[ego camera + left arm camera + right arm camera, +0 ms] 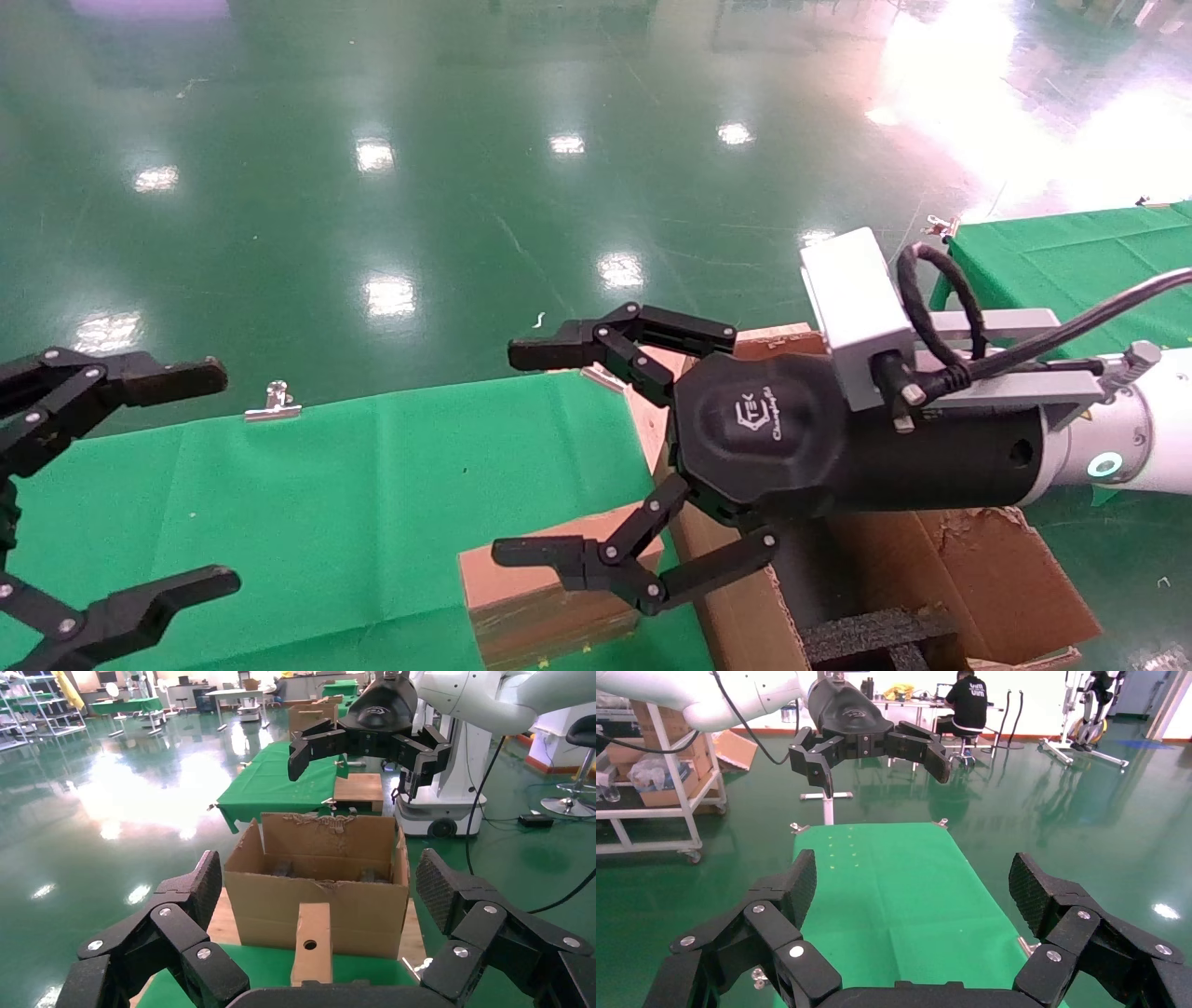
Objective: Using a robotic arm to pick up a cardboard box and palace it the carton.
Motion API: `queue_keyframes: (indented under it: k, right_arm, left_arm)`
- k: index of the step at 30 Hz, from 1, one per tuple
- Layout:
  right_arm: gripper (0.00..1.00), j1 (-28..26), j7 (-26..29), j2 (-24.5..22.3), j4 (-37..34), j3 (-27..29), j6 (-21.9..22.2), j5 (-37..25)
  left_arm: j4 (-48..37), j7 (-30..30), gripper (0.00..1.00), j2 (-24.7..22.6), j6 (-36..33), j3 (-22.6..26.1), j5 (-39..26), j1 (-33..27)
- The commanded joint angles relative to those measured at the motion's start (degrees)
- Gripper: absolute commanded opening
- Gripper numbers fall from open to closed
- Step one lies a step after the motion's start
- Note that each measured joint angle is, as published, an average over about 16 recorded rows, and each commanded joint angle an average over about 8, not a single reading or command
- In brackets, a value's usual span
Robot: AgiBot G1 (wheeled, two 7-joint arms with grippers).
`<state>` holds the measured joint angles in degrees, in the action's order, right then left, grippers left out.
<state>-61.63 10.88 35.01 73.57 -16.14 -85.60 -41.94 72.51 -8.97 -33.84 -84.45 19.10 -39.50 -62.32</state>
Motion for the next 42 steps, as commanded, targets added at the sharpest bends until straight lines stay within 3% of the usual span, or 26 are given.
queue_keyframes:
  k: [1,14,15,22,23,33,42]
  right_arm:
    - [1.00,0.0,0.0,0.0,0.0,0.0,0.0,0.0]
    - [1.00,0.0,0.0,0.0,0.0,0.0,0.0,0.0]
    - [1.00,0.0,0.0,0.0,0.0,0.0,0.0,0.0]
    - [1.00,0.0,0.0,0.0,0.0,0.0,0.0,0.0]
    - [1.00,0.0,0.0,0.0,0.0,0.0,0.0,0.0]
    - [1.00,-0.9,0.9,-0.1,0.4,-1.5,-0.3,-2.8]
    - [1.00,-5.8,2.2,0.5,1.0,-7.1,-2.3,-14.4]
  left_arm:
    - [0.0,0.0,1.00,0.0,0.0,0.0,0.0,0.0]
    - [0.0,0.0,0.99,0.0,0.0,0.0,0.0,0.0]
    - [0.0,0.0,0.91,0.0,0.0,0.0,0.0,0.0]
    - [0.0,0.0,0.05,0.0,0.0,0.0,0.0,0.0]
    - [0.0,0.0,0.00,0.0,0.0,0.0,0.0,0.0]
    - [0.0,0.0,0.00,0.0,0.0,0.0,0.0,0.0]
    - [0.0,0.0,0.00,0.0,0.0,0.0,0.0,0.0]
